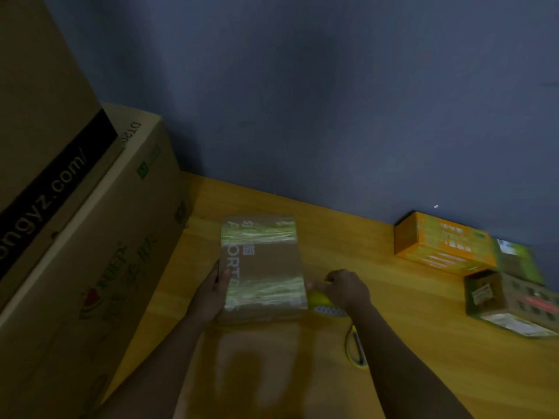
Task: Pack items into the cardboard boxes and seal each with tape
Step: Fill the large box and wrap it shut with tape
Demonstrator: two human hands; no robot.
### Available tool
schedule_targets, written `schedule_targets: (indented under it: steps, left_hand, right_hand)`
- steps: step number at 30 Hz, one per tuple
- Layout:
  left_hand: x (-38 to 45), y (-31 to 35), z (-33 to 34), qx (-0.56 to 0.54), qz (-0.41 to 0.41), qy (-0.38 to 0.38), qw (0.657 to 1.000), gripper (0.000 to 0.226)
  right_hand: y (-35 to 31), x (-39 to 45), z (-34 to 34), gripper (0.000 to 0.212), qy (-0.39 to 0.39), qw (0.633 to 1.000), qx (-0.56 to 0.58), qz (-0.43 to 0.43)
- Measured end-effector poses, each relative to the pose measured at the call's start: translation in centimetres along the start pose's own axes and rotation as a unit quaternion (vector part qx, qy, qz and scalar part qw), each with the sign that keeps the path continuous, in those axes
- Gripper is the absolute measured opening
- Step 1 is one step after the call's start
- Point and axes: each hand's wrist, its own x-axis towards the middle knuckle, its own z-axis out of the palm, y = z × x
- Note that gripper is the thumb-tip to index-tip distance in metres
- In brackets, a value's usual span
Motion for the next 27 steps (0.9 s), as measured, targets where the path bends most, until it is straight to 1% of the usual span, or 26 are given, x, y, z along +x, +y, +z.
schedule_targets:
  steps: [1, 3, 7, 11, 13, 16, 20, 21, 23, 25, 27]
  left_hand:
    - [-0.1, 0.1, 0.0, 0.001, 0.0, 0.004, 1.0, 0.058]
    - [-0.1, 0.1, 0.1, 0.007, -0.001, 0.012, 1.0, 0.057]
    - [0.2, -0.1, 0.1, 0.019, 0.002, 0.012, 1.0, 0.055]
    - [0.9, -0.1, 0.5, 0.013, 0.009, -0.003, 1.0, 0.054]
    - [1.0, 0.2, 1.2, 0.002, 0.007, -0.016, 1.0, 0.054]
    - [1.1, 0.8, 2.7, -0.026, 0.004, -0.021, 0.999, 0.05]
    - [1.4, 1.7, 4.6, -0.053, -0.026, -0.048, 0.997, 0.05]
    - [1.6, 1.7, 4.8, -0.05, -0.032, -0.058, 0.997, 0.051]
    - [1.7, 1.7, 4.7, -0.039, -0.028, -0.08, 0.996, 0.051]
    - [2.0, 1.3, 4.3, -0.01, -0.02, -0.076, 0.997, 0.052]
    - [2.6, 0.5, 3.6, 0.088, -0.039, -0.039, 0.995, 0.056]
  right_hand:
    - [0.0, 0.1, 0.1, 0.071, -0.001, 1.0, -0.012, -0.004]
    - [0.0, 0.3, 0.1, 0.069, -0.011, 1.0, -0.026, -0.011]
    - [0.4, 0.3, 0.3, 0.048, -0.026, 0.999, 0.007, -0.027]
    - [1.1, -0.3, -0.1, 0.024, -0.053, 0.993, 0.103, -0.038]
    - [1.7, -0.8, -1.0, 0.016, -0.041, 0.992, 0.112, -0.045]
    - [2.0, -2.0, -3.1, 0.019, -0.011, 0.996, 0.065, -0.059]
    - [0.6, -3.5, -6.4, 0.033, 0.044, 0.995, -0.071, -0.062]
    - [-0.1, -3.8, -6.9, 0.034, 0.04, 0.992, -0.103, -0.066]
    - [-1.5, -4.4, -7.9, 0.034, -0.003, 0.987, -0.134, -0.084]
    - [-2.4, -5.0, -8.9, 0.034, -0.048, 0.987, -0.112, -0.107]
    - [-3.0, -5.4, -9.8, 0.033, -0.066, 0.987, -0.055, -0.137]
